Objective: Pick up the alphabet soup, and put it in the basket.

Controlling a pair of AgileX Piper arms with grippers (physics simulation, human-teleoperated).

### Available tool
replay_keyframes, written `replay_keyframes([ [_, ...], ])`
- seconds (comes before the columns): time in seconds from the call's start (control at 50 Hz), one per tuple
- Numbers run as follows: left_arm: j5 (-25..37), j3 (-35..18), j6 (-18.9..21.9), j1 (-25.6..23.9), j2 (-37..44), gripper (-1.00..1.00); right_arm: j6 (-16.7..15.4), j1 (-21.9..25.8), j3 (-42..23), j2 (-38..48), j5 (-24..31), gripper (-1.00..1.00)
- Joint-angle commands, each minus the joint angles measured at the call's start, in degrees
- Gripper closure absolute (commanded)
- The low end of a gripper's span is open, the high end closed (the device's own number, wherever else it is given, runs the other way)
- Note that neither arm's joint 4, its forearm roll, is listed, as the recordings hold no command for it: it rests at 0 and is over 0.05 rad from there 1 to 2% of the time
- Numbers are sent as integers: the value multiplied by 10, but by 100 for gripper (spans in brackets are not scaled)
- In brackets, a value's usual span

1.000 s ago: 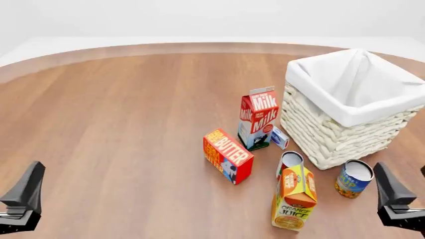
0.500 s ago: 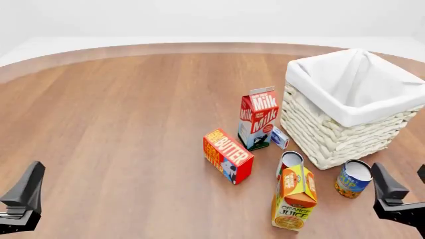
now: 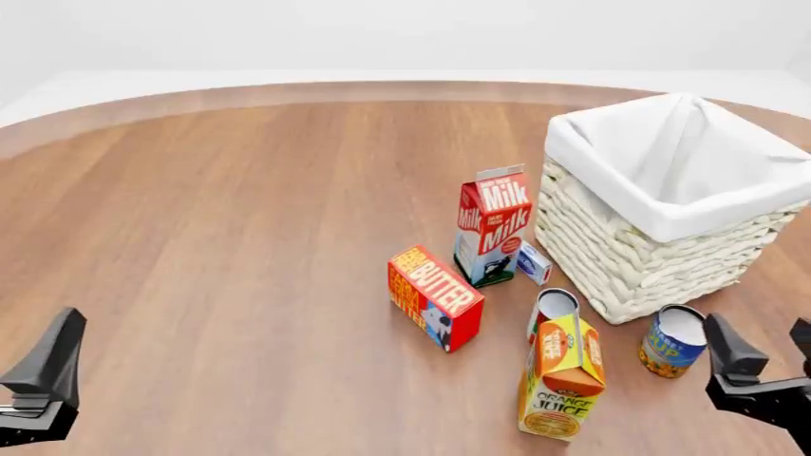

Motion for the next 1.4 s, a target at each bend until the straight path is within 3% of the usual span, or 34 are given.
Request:
replay_keyframes([
  [0.02, 0, 0, 0, 0, 0, -100, -13, -8, 0, 82, -58, -100],
  [0.06, 0, 0, 0, 0, 0, -100, -14, -8, 0, 84, -58, -100],
  [0.14, 0, 0, 0, 0, 0, -100, -12, -9, 0, 150, -111, -100],
  [0.4, 0, 0, 0, 0, 0, -100, -17, -8, 0, 216, -168, -100],
  [0.62, 0, 0, 0, 0, 0, -100, -25, -7, 0, 227, -168, -100],
  [0.8, 0, 0, 0, 0, 0, -100, -27, -14, 0, 266, -201, -100],
  [0.86, 0, 0, 0, 0, 0, -100, -28, -15, 0, 254, -185, -100],
  [1.08, 0, 0, 0, 0, 0, -100, -28, -17, 0, 325, -241, -100],
  [1.4, 0, 0, 0, 0, 0, -100, -23, -21, 0, 362, -261, -100],
])
